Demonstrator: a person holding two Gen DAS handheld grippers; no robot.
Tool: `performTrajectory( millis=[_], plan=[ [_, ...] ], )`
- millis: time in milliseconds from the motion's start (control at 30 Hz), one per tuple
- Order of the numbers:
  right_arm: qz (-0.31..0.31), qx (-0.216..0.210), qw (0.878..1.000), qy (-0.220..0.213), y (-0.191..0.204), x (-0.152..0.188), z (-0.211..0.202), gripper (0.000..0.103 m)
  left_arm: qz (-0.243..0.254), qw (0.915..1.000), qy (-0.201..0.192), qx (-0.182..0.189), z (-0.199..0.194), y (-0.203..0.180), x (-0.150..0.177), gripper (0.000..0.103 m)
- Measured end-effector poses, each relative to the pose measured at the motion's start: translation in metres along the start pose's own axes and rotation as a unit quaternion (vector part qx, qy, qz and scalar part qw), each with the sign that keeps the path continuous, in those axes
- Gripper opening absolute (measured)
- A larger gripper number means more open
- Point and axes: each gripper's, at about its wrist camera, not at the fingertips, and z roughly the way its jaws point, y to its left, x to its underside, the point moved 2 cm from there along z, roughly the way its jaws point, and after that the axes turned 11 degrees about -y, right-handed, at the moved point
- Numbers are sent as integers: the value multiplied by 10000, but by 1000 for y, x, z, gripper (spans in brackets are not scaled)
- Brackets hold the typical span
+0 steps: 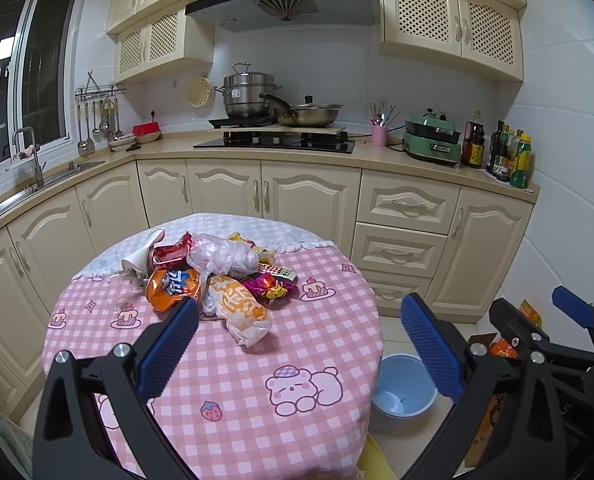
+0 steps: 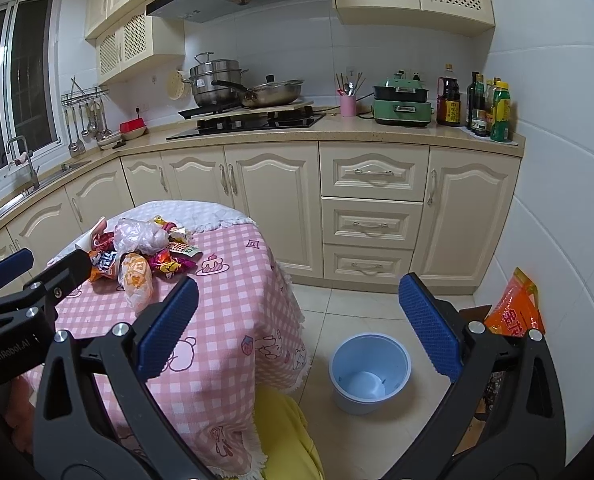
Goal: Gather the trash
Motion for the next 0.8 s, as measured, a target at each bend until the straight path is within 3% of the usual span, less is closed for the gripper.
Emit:
performTrajectory(
  millis=[800],
  plan=[
    [-13,-15,10000,62,0,3,-1,98,-34,10000,-17,71,1,0,-1,99]
  ],
)
